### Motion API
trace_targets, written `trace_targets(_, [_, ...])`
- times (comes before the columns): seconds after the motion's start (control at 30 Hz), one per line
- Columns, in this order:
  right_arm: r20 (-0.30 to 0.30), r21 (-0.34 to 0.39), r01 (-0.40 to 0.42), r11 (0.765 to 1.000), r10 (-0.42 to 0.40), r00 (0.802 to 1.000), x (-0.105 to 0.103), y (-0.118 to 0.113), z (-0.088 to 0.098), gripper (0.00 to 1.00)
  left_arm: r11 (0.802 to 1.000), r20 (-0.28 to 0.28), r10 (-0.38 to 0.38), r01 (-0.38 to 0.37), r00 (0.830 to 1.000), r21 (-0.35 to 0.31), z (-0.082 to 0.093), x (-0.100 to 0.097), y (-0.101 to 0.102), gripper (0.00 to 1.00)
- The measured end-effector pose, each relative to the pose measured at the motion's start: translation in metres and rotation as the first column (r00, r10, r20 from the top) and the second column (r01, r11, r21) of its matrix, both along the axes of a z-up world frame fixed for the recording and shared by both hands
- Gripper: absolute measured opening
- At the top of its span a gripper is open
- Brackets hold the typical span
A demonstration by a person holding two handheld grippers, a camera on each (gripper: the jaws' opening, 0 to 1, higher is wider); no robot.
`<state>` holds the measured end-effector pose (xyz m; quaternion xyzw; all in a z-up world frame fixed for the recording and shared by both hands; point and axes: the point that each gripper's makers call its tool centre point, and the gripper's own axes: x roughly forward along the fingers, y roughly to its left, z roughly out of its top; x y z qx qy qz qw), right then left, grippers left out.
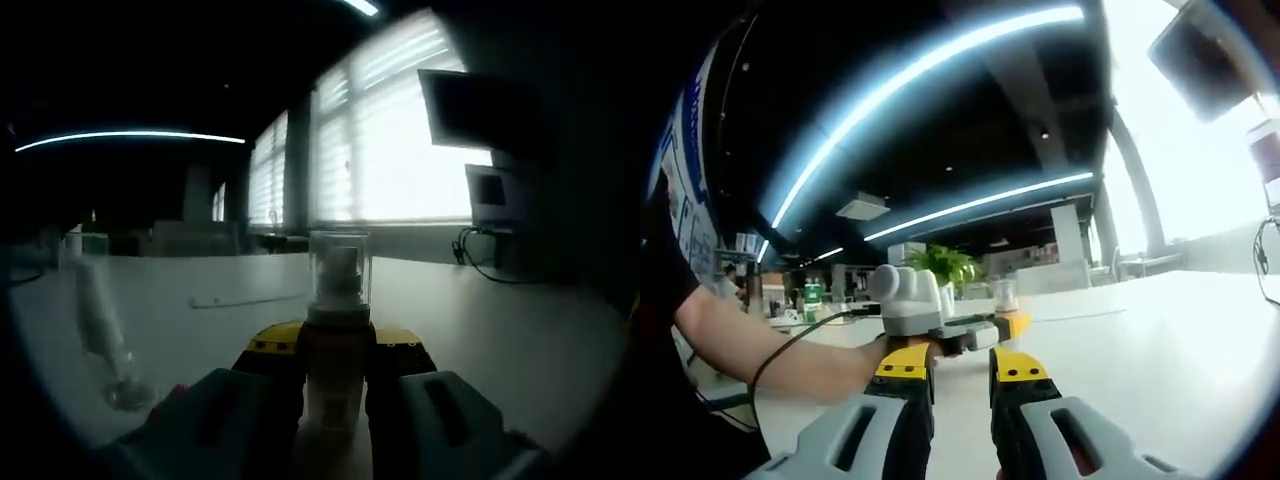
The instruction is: Clamp pump bottle remove cover press pump head put on cover
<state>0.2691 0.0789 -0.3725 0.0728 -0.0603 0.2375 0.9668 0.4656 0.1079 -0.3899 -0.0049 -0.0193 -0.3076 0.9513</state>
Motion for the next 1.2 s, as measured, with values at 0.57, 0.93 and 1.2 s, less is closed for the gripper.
trace_targets(0.57, [0.006,-0.027,0.005,1.000,-0.005,1.000,-0.001,0.002,-0.001,0.16,0.999,-0.008,-0.033,0.033,0.999,0.033,-0.009,-0.003,-0.001,0.14])
trace_targets(0.93, [0.010,-0.024,0.014,1.000,-0.013,1.000,-0.001,0.001,-0.001,0.16,0.997,-0.002,-0.069,0.069,0.998,0.029,-0.006,-0.008,-0.007,0.20])
trace_targets(1.2, [0.010,-0.030,0.015,0.999,-0.014,1.000,0.000,0.000,-0.001,0.17,0.998,0.017,-0.070,0.070,0.997,-0.003,0.001,-0.013,0.004,0.26])
